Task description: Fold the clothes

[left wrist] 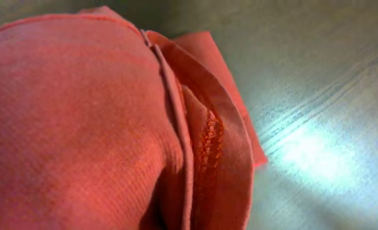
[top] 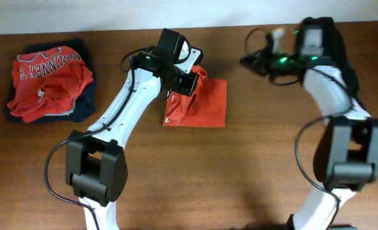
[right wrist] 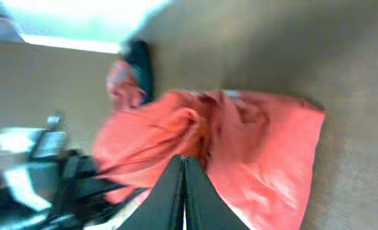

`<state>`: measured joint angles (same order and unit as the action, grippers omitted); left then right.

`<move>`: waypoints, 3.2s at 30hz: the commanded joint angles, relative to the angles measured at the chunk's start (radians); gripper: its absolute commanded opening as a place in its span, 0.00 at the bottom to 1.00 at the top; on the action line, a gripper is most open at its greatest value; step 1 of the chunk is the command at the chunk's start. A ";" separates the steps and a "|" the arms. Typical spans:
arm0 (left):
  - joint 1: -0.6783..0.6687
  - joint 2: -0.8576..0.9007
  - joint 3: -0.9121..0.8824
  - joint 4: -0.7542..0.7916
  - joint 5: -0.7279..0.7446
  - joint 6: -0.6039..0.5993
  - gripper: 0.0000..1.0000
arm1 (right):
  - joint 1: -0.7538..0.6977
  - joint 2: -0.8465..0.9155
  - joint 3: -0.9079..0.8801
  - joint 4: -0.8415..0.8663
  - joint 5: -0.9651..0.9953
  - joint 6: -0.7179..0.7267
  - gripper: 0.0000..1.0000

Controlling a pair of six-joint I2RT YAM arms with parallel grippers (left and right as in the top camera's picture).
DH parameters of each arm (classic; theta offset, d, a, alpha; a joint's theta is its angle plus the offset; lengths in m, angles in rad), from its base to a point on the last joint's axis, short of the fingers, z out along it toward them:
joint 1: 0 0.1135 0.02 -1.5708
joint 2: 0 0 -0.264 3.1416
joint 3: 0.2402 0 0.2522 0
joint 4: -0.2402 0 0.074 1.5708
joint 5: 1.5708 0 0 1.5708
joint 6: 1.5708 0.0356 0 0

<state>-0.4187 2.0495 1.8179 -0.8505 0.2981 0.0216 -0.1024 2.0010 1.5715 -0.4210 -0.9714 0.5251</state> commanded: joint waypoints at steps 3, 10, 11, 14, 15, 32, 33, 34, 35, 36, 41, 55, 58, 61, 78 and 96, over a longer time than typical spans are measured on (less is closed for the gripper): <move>-0.018 0.015 0.019 0.075 -0.003 -0.011 0.01 | -0.073 -0.067 0.039 -0.010 -0.095 0.008 0.04; -0.089 0.093 0.019 0.156 0.001 -0.012 0.02 | -0.114 -0.071 0.039 -0.024 -0.098 0.007 0.04; -0.101 0.104 0.019 0.163 0.001 -0.011 0.07 | -0.116 -0.071 0.039 -0.024 -0.098 0.007 0.04; -0.134 0.126 0.019 0.189 0.001 -0.011 0.53 | -0.120 -0.071 0.039 -0.024 -0.098 0.004 0.04; -0.148 0.130 0.019 0.199 0.001 -0.011 0.69 | -0.122 -0.071 0.039 -0.024 -0.098 0.004 0.04; 0.011 0.062 0.278 0.058 0.001 -0.011 0.99 | -0.146 -0.071 0.039 -0.309 0.048 -0.229 0.04; 0.029 0.058 0.293 0.042 0.001 -0.011 0.99 | -0.132 -0.071 0.039 -0.346 0.071 -0.266 0.04; 0.047 0.056 0.307 0.022 0.000 -0.011 0.99 | -0.116 -0.071 0.039 -0.378 0.097 -0.305 0.06; 0.067 0.056 0.317 0.004 0.001 -0.011 0.99 | -0.092 -0.071 0.039 -0.410 0.138 -0.351 0.09; 0.083 0.056 0.319 -0.005 0.001 -0.011 0.99 | -0.068 -0.071 0.039 -0.430 0.178 -0.383 0.13; 0.163 0.056 0.319 -0.066 0.000 -0.011 0.99 | 0.094 -0.070 0.039 -0.459 0.510 -0.496 0.45; 0.245 0.056 0.319 -0.114 -0.008 -0.003 0.99 | 0.338 -0.016 0.039 -0.389 0.964 -0.546 0.43; 0.245 0.056 0.319 -0.113 -0.008 -0.003 0.99 | 0.340 -0.006 0.038 -0.384 0.957 -0.544 0.33; 0.245 0.056 0.319 -0.114 -0.008 -0.003 0.99 | 0.340 -0.003 0.038 -0.383 0.957 -0.544 0.31; 0.238 0.056 0.319 -0.120 -0.008 0.017 0.99 | 0.379 0.011 0.037 -0.363 0.913 -0.707 0.53; 0.247 0.058 0.319 -0.131 -0.011 0.025 0.99 | 0.382 0.079 0.133 -0.301 1.100 -0.773 0.16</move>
<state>-0.1761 2.1319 2.1262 -0.9806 0.2939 0.0265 0.2756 2.0872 1.6253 -0.7155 0.0956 -0.2470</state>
